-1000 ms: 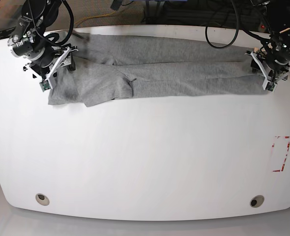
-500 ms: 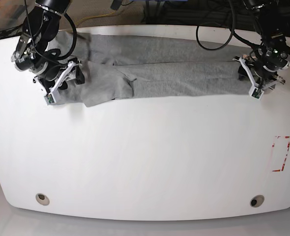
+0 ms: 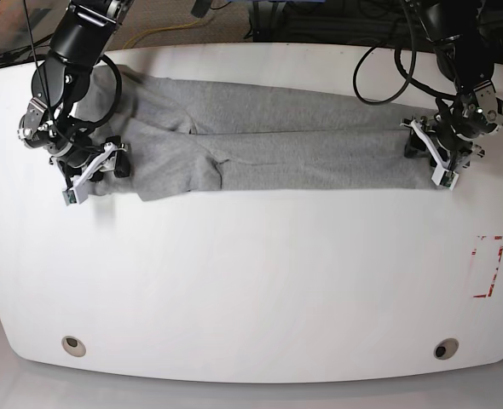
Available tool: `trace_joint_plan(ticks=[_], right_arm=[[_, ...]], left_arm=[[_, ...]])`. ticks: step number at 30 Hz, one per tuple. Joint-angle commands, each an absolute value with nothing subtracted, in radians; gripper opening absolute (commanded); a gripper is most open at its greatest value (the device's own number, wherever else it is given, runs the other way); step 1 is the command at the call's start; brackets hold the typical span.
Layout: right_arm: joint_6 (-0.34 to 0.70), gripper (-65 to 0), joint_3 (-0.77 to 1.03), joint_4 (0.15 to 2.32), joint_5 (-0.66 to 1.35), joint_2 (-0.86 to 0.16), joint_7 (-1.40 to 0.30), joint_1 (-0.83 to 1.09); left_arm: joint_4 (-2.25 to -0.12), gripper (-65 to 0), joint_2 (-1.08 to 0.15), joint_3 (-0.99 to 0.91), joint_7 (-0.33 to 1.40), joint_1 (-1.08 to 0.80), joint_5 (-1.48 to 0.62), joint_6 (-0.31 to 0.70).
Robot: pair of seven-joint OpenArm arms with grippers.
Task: Fold the T-shirt properly
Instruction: 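Lay the folded hem down and open both grippers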
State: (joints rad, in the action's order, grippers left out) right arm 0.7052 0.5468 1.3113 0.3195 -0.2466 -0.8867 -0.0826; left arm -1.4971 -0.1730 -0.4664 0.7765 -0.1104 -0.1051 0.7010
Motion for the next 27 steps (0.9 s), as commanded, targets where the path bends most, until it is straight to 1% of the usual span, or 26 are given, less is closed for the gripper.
trace_joint_plan(ticks=[1, 5, 8, 11, 14, 17, 19, 23, 27], right_arm=[[0.698, -26.5, 0.547, 1.259, 0.315, -0.297, -0.881, -0.117], [0.698, -26.5, 0.547, 1.259, 0.32, -0.315, -0.886, -0.166], [0.698, -26.5, 0.547, 1.339, 0.32, -0.325, -0.935, -0.176], [0.698, -26.5, 0.549, 1.437, 0.32, -0.318, -1.007, -0.173], [0.698, -26.5, 0.55, 1.538, 0.321, -0.306, -1.059, -0.15], [0.698, -26.5, 0.55, 1.624, 0.351, -0.269, -1.086, -0.116], [0.698, -26.5, 0.547, 1.659, 0.378, -0.265, -1.099, -0.087], [0.698, -26.5, 0.545, 1.672, 0.429, -0.262, -1.104, -0.045], [0.698, -26.5, 0.545, 1.667, 0.43, -0.248, -1.101, -0.024]], left_arm=[[-1.492, -31.9, -0.177, -0.466, 0.825, -0.09, -0.058, 0.698], [-1.497, -31.8, -0.147, -0.469, 0.828, -0.048, -0.062, 0.698], [-1.558, -31.3, -0.136, -0.476, 0.829, -0.027, -0.065, 0.698], [-1.627, -31.0, -0.11, -0.501, 0.866, -0.022, -0.067, 0.698], [-1.69, -25.7, -0.084, -0.542, 0.934, -0.018, -0.081, 0.698], [-1.727, -16.4, -0.079, -0.619, 0.995, -0.004, -0.17, 0.698], [-1.718, -12.4, -0.081, -0.676, 1.036, 0.001, -0.236, 0.698], [-1.659, -11.1, -0.094, -0.748, 1.061, 0.001, -0.323, 0.698], [-1.56, -11.1, -0.163, -0.75, 1.061, -0.001, -0.383, 0.698]])
